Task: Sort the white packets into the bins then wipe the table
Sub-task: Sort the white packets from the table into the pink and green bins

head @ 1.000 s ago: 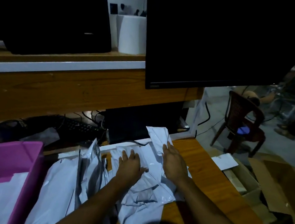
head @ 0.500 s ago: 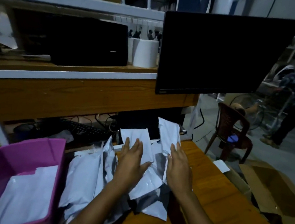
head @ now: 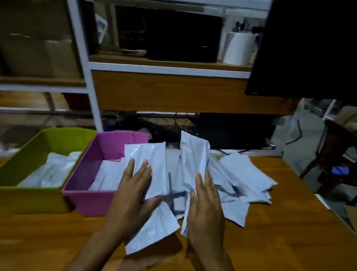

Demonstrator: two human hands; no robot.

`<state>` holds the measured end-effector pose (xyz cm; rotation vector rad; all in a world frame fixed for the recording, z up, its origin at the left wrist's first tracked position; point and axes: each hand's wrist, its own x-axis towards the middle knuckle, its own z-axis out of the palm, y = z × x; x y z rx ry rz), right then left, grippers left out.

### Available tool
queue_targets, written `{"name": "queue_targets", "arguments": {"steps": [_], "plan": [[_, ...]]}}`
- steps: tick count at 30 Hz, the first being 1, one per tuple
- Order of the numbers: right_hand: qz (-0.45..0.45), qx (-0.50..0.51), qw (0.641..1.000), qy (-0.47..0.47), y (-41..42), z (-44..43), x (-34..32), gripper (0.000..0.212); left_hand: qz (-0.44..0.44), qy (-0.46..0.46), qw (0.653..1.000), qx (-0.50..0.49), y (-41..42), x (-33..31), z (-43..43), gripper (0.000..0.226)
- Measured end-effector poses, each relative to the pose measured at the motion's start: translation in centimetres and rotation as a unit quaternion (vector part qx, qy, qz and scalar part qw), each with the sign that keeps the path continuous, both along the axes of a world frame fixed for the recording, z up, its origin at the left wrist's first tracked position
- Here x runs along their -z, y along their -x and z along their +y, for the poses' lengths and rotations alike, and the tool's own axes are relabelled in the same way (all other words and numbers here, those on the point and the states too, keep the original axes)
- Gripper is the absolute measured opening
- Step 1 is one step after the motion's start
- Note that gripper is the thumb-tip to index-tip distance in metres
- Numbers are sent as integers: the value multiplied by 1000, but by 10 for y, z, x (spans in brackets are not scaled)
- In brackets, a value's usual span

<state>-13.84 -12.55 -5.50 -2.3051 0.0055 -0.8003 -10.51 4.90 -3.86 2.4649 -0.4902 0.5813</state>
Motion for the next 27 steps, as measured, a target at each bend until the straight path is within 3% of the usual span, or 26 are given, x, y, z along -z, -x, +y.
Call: {"name": "queue_targets", "arguments": {"steps": [7,14,21,27], "plan": [[12,-83,996,12,-12,104,-6,47,-4,9,997,-78,6,-2,136,76],[18,-122,992,15,-76,225,-27,50,24,34,994,-103,-44,-13,261,90],[87,-136,987,-6,-166,340,-36,43,84,-21,993,-74,-131,-5,361,74],[203,-106,970,81,-246,401,1,39,156,-132,979,-7,-206,28,389,59]]}}
